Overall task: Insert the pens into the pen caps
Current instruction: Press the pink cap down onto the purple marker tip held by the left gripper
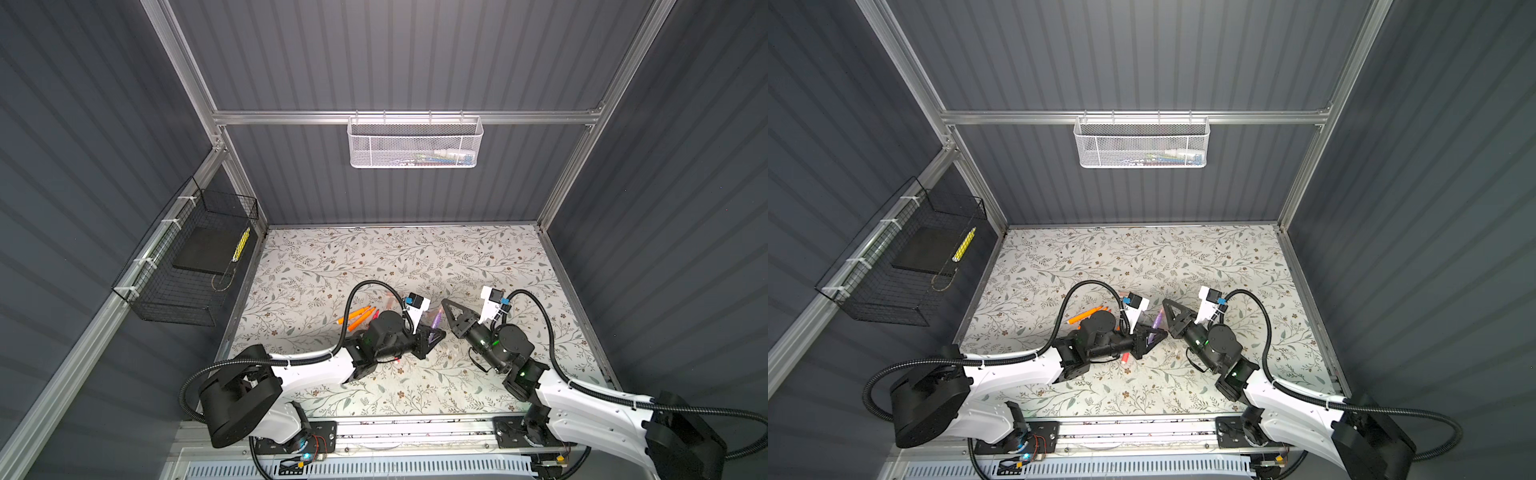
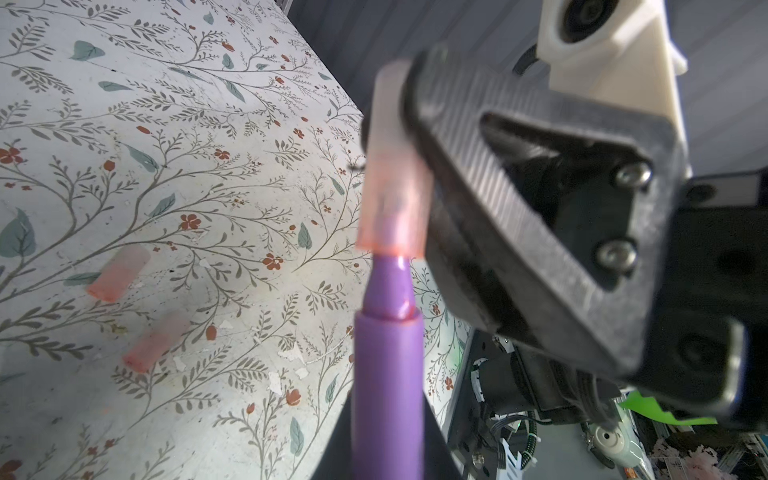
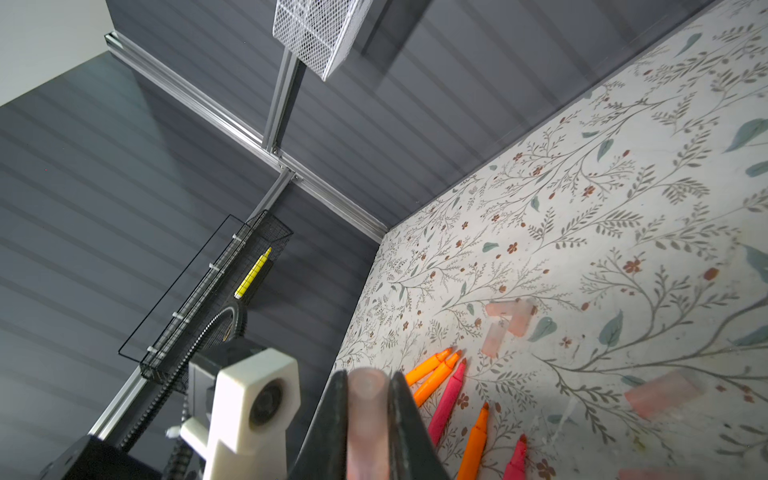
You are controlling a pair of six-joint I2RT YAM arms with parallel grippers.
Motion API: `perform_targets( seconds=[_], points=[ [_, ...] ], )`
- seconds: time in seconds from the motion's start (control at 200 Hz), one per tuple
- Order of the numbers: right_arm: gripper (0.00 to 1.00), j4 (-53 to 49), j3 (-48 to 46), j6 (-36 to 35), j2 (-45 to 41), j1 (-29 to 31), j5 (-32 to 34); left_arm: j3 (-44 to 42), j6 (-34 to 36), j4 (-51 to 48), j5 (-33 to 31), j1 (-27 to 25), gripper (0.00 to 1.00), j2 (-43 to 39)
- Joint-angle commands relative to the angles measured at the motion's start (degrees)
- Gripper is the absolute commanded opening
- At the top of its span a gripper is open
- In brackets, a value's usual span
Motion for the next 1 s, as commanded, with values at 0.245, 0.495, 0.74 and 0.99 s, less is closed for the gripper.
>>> perform_targets(
  seconds=[0.245,0.495,0.74,0.99],
  points=[
    [0.0,2.2,-0.1,-1.4,1.5,0.7,-4.3,2.4,4.2,1.9,4.2,0.6,0.0,-2.8],
    [0.1,7.1,-2.3,-2.6,1.0,0.6,-8.2,0.5,6.9,0.1,0.7,0.6,0.0,-6.6],
    [0.36,3.2,-2.0,-3.4,-2.0,0.6,-7.6,-0.4,11.4,-1.6,1.0,0.6,0.0,-9.2],
    [0.78,-3.7,-2.1,-6.5,-9.0,0.6,-5.8,-2.4,16.1,-5.6,-4.4,0.6,0.0,-11.6]
  ],
)
